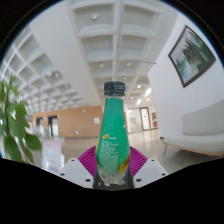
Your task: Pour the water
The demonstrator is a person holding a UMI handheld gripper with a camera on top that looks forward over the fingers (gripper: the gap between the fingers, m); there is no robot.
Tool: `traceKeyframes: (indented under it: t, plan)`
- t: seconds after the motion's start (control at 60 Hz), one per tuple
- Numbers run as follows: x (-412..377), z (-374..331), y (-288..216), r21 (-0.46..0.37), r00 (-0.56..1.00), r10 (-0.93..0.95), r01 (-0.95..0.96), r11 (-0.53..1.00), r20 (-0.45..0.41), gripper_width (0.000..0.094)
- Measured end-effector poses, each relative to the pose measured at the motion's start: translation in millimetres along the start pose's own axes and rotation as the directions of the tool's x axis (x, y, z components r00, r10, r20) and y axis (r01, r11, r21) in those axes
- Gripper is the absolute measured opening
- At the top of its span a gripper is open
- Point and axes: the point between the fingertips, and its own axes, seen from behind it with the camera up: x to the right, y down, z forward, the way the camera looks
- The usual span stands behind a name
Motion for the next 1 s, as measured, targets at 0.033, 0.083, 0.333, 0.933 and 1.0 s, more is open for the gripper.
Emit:
traceKeyframes:
  t: [0.033,0.083,0.333,0.933,1.0]
  plan:
    - [15,3,25,-0.052,0.998,-0.062,0.06,0.997,-0.028,0.0396]
    - [33,6,64,-0.122,0.993,-0.102,0.095,0.988,-0.053,0.0395]
    - [102,-4,215,-0.393,0.987,-0.129,0.083,0.916,-0.091,0.0393]
    - [112,-64,212,-0.512,0.976,-0.158,0.058,0.857,-0.154,0.0865]
    - [99,-85,189,-0.512,0.974,-0.177,0.081,0.855,-0.141,0.0855]
